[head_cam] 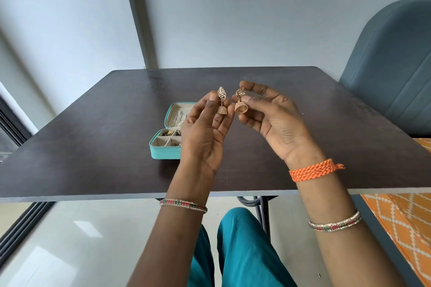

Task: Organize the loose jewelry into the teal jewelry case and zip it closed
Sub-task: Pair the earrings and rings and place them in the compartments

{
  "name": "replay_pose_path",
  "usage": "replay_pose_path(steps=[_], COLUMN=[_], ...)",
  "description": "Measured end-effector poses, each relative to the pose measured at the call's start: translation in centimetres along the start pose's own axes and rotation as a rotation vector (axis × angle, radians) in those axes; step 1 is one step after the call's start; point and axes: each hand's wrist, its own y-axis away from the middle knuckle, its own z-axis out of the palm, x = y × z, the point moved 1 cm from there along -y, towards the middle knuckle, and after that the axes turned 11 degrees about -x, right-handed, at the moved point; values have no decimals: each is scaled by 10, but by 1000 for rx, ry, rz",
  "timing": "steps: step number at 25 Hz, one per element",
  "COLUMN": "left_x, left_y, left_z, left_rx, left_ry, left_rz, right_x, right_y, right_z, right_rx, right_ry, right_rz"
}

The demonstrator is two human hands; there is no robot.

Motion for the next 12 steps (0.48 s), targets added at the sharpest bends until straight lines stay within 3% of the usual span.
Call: replay_pose_path(steps=[5, 8, 12], left_x=[-3, -1, 9], left_y=[4, 7, 11], left_z=[-2, -3, -11], left_rx=[-29, -44, -103], left_ry=[-387, -581, -767], left_rz=[328, 404, 337], right_x=[0, 4, 8], right_y=[6, 5, 3], right_z=[10, 15, 17], right_rx=[27, 0, -7], right_ry=[447, 423, 344], right_rz=[-220, -239, -226])
